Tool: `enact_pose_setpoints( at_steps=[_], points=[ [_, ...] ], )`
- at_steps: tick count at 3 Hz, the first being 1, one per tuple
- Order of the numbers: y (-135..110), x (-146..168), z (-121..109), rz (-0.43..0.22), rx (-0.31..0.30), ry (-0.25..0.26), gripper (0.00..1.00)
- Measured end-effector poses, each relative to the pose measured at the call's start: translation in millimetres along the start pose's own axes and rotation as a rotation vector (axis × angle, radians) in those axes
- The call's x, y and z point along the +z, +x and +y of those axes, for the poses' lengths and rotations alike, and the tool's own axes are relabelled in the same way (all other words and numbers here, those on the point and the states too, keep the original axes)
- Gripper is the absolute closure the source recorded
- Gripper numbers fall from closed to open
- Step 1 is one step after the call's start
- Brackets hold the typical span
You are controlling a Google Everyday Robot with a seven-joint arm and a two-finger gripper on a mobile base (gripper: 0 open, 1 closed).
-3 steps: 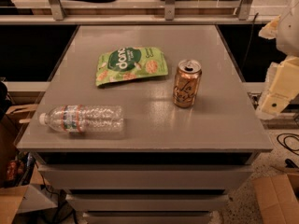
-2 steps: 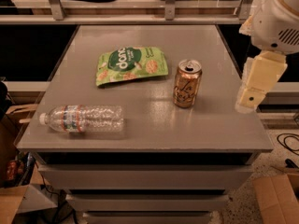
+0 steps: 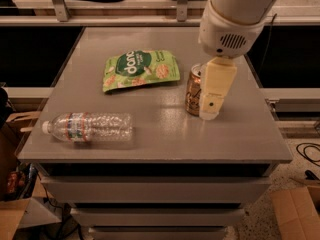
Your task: Pick water bottle
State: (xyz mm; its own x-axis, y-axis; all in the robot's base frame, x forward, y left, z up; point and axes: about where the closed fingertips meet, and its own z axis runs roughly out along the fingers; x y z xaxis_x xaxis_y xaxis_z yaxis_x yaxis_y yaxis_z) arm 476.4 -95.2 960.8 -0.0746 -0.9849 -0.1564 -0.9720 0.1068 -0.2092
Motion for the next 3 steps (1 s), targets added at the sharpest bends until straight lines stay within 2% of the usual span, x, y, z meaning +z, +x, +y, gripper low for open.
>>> enact_pose_setpoints(
  at_steps=[1, 2, 3],
  points=[
    [-46.8, 6.5, -0.4, -0.031, -0.094, -0.015, 0.0],
    [-91.5, 17.7, 8.4, -0.067, -0.185, -0.05, 0.0],
    [-124.9, 34.4, 24.0, -0.095, -0.237, -0.103, 0.0]
  ],
)
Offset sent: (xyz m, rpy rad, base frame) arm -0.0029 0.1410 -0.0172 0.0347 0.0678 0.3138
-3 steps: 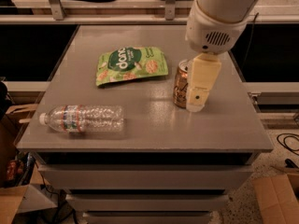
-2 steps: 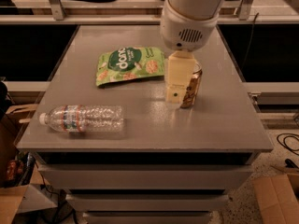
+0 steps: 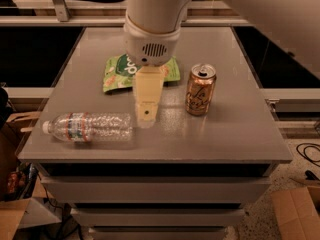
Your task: Pick water bottle
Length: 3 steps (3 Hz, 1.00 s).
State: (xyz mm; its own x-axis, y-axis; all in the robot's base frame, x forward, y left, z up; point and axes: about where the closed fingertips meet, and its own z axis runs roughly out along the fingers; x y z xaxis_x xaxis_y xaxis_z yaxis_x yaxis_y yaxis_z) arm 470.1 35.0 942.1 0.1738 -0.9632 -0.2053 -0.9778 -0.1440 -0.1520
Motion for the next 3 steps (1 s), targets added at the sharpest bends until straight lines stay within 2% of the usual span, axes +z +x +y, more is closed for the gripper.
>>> enact_pose_setpoints(
  at_steps=[2, 3],
  points=[
    [-49.3, 54.7, 22.4, -0.025, -0.015, -0.122, 0.0],
    [-62.5, 80.0, 30.1, -0.03, -0.015, -0.167, 0.0]
  ],
)
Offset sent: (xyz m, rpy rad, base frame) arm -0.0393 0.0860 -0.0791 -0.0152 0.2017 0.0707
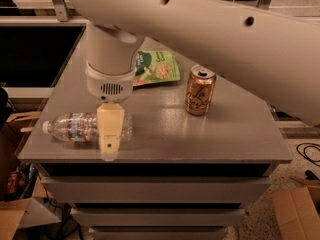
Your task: Pick water bottle
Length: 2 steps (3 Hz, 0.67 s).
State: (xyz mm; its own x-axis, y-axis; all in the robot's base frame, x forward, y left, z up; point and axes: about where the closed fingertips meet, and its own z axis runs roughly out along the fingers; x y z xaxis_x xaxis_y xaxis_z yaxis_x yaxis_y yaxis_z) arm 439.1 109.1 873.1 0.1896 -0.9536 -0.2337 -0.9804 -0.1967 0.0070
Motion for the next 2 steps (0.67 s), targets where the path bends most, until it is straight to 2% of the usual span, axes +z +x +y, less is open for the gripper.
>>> enact_pose_setpoints(
  at_steps=[1, 2],
  points=[
    [-10.6, 20.2, 0.9, -0.014, 0.0, -0.031, 0.0],
    [-18.0, 32.2, -2.1, -0.028, 0.001, -0.045, 0.2]
  ],
)
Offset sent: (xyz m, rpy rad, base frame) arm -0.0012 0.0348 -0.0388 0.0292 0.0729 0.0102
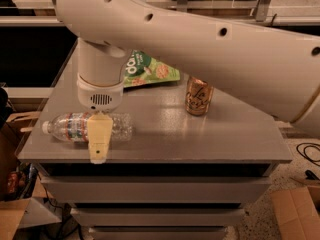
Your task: Pick water bottle
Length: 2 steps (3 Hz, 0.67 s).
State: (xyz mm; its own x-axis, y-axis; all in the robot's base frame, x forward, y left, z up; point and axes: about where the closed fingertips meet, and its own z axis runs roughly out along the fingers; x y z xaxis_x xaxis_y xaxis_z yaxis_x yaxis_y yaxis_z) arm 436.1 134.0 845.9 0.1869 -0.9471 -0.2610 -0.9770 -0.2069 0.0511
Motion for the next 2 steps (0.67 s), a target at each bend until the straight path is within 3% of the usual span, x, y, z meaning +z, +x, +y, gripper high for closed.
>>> enact_pose_setpoints(
  at_steps=[2],
  points=[
    [-9.1, 7.2, -7.9, -0.025, -0.015, -0.01, 0.66]
  ],
)
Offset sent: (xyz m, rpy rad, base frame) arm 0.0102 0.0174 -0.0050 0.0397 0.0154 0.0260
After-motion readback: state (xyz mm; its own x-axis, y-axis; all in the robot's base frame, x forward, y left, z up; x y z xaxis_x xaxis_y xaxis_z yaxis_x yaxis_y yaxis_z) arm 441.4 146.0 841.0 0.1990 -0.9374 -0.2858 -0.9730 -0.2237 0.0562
